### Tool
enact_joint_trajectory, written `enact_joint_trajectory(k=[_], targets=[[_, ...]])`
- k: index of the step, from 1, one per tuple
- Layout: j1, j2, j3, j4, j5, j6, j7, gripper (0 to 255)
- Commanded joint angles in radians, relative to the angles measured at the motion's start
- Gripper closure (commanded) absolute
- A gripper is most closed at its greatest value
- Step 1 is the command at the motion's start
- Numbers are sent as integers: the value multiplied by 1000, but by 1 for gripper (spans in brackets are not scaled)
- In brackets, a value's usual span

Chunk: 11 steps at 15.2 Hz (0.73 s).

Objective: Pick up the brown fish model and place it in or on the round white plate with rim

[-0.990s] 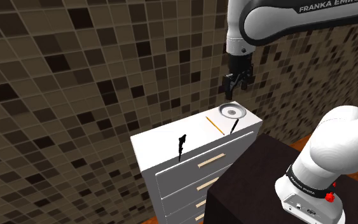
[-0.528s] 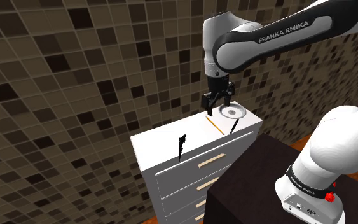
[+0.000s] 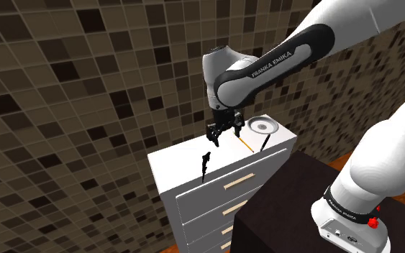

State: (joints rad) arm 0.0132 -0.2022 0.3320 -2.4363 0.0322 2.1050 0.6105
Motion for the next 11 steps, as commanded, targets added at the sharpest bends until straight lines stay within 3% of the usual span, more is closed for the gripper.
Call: enact_joint_trajectory(k=[1,6,11], targets=[[-2,87,23,31,-21,46,74,0],[9,309,44,142,-103,125,247,0],[52,528,19,288,-185,167,400,0]])
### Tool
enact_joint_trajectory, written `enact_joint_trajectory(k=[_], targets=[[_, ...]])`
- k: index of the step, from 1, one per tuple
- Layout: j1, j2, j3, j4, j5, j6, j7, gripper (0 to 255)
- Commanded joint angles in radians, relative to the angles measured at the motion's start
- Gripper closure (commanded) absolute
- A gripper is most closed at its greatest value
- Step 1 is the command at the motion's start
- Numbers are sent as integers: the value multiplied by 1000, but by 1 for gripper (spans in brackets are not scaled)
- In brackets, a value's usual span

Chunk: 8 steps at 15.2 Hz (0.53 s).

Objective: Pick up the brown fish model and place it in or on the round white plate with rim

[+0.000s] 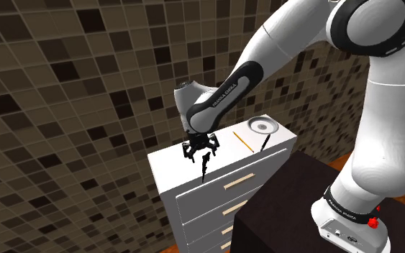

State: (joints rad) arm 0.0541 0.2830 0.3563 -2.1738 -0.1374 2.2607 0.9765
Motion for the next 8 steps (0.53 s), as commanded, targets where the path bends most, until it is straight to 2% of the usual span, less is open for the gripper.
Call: enact_joint_trajectory(k=[1,8], targets=[[19,70,-11,46,-23,14,50,0],[31,130,-30,20,-56,97,72,0]])
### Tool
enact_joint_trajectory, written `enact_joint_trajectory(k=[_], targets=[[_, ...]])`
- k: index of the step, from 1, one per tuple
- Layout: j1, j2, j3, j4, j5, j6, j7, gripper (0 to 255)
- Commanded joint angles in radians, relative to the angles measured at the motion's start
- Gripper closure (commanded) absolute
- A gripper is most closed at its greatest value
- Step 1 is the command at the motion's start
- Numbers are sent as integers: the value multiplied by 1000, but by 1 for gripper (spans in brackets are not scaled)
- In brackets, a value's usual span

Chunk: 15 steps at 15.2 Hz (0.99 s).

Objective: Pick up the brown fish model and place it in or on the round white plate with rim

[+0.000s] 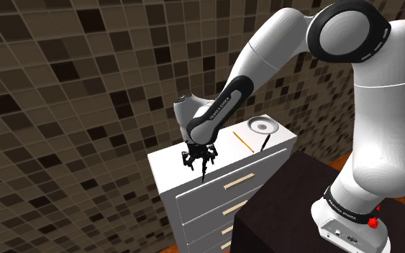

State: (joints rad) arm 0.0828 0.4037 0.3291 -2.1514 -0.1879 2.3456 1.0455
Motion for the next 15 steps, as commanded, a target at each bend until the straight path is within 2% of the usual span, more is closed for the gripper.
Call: enact_joint_trajectory(k=[1,8,9,15], targets=[[3,15,-5,-4,-8,18,5,0],[3,15,-5,-4,-8,18,5,0],[3,15,-5,-4,-8,18,5,255],[3,15,-5,-4,-8,18,5,255]])
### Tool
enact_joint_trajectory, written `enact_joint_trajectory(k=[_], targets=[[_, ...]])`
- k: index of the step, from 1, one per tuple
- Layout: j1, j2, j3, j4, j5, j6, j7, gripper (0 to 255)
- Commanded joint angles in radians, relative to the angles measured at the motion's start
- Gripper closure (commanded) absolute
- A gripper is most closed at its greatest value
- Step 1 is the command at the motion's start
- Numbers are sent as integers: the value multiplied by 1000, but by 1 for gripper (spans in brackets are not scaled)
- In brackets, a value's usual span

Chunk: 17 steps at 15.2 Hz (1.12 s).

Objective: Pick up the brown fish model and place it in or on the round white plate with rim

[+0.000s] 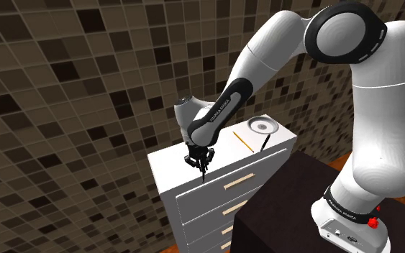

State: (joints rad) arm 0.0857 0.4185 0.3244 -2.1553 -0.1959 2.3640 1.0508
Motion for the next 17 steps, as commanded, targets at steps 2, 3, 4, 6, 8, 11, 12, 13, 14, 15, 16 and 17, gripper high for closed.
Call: enact_joint_trajectory(k=[2,3,4,6,8,11,12,13,14,15,16,17], targets=[[0,0,0,0,0,0,0,255],[0,0,0,0,0,0,0,255],[-2,-12,3,-1,6,-10,-4,255],[-7,-34,10,-1,17,-31,-11,255],[-11,-57,16,-1,28,-52,-18,255],[-17,-89,24,1,44,-85,-29,255],[-19,-100,27,2,49,-96,-33,255],[-21,-110,29,3,54,-107,-36,255],[-22,-121,31,5,60,-118,-40,255],[-24,-131,33,7,65,-129,-43,255],[-26,-141,35,9,70,-140,-47,255],[-27,-151,37,11,75,-152,-50,255]])
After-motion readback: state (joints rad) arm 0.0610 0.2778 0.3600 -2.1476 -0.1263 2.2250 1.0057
